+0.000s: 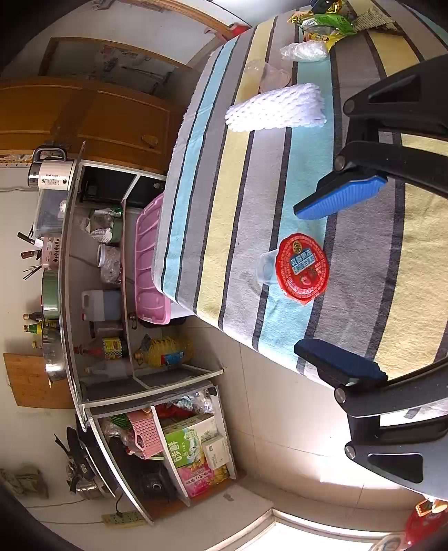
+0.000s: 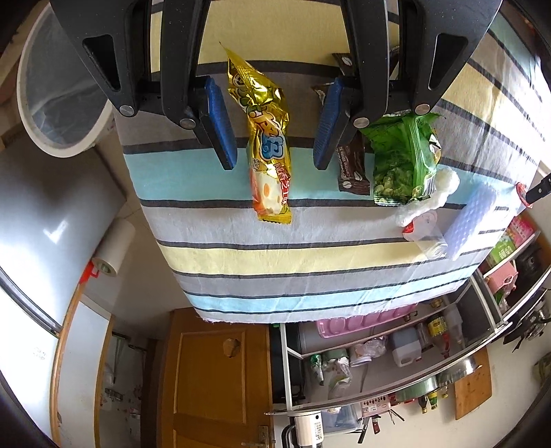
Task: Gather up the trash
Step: 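Return both tools to the table toward the remaining trash, then grasp the red-lidded cup with the left tool while the right tool grasps the gold wrapper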
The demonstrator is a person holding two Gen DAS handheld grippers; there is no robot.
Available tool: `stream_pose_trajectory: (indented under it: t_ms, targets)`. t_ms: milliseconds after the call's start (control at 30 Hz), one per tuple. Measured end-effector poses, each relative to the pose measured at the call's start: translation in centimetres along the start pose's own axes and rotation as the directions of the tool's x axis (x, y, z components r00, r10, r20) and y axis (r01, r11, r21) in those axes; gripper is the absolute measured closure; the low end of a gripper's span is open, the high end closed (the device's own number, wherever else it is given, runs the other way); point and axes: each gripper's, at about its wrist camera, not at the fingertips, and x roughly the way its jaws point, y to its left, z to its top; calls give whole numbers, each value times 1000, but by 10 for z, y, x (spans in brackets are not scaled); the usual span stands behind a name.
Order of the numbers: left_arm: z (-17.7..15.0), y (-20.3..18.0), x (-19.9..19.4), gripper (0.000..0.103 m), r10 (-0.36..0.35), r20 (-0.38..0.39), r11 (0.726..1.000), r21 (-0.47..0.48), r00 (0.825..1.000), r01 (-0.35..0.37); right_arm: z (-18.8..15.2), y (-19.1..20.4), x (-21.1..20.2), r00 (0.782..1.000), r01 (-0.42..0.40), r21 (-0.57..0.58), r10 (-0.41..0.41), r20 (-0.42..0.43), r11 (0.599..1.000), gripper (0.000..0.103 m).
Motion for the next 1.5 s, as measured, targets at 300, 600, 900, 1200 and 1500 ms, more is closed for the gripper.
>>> stream_pose_trajectory:
  t_ms: [300, 600, 900, 1200, 1500]
  targets:
    - [5, 2, 28, 32, -1, -47, 1000, -2, 999, 1, 0, 0, 13, 1000, 10, 17, -10, -27, 1000, 56]
    - [7, -2, 32, 36, 2, -32, 1000, 1, 999, -2, -1, 2, 14, 1000, 11, 21, -11, -24, 1000, 69]
    - [6, 2, 32, 58, -11, -37, 1000, -14, 999, 11, -2, 3, 12, 1000, 5, 23, -5, -15, 1000, 81]
    - [6, -1, 23, 58, -17, -22, 1000, -2, 1000, 17, -3, 1, 6, 1000, 6, 25, -6, 8, 1000, 86]
    - [3, -9, 0, 58, -33, 13, 999, 15, 999, 33, -5, -3, -8, 999, -5, 35, 3, 45, 999, 88]
